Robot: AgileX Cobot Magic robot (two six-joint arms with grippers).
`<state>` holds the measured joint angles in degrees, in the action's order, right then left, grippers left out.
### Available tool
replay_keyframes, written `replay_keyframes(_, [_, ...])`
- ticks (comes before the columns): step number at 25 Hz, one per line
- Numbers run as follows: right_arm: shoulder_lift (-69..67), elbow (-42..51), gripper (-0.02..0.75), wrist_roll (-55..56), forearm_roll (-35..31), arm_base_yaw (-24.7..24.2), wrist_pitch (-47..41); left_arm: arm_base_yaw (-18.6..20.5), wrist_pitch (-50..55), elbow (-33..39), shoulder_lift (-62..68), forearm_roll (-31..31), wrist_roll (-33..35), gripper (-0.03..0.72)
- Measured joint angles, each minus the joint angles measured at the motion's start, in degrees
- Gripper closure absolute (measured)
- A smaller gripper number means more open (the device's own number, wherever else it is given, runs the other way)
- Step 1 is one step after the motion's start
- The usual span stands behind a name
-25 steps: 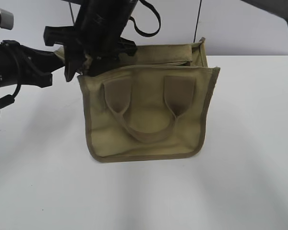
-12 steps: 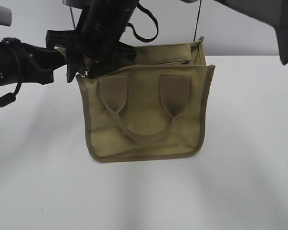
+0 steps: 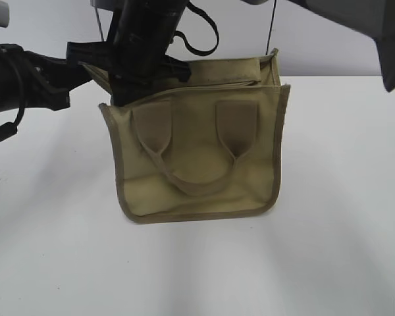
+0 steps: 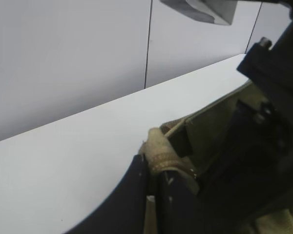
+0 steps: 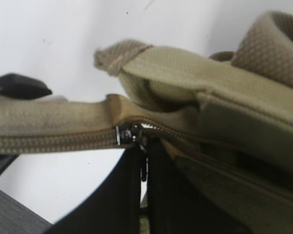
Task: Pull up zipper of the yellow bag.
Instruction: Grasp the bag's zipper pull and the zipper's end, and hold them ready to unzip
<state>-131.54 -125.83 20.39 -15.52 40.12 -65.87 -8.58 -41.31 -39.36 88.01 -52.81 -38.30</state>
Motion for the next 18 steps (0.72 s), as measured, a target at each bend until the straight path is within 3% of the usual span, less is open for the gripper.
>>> replay_keyframes(5, [1.98, 0.00, 0.751, -4.36, -0.96, -0.08, -2.40, 0.00, 0.47, 0.00, -0.26, 0.01, -0.11, 0.683])
replay_keyframes(18, [6.04, 0.09, 0.752, -10.25, -11.57, -3.79, -3.75, 0.00, 1.08, 2.50, -0.36, -0.19, -0.41, 0.683])
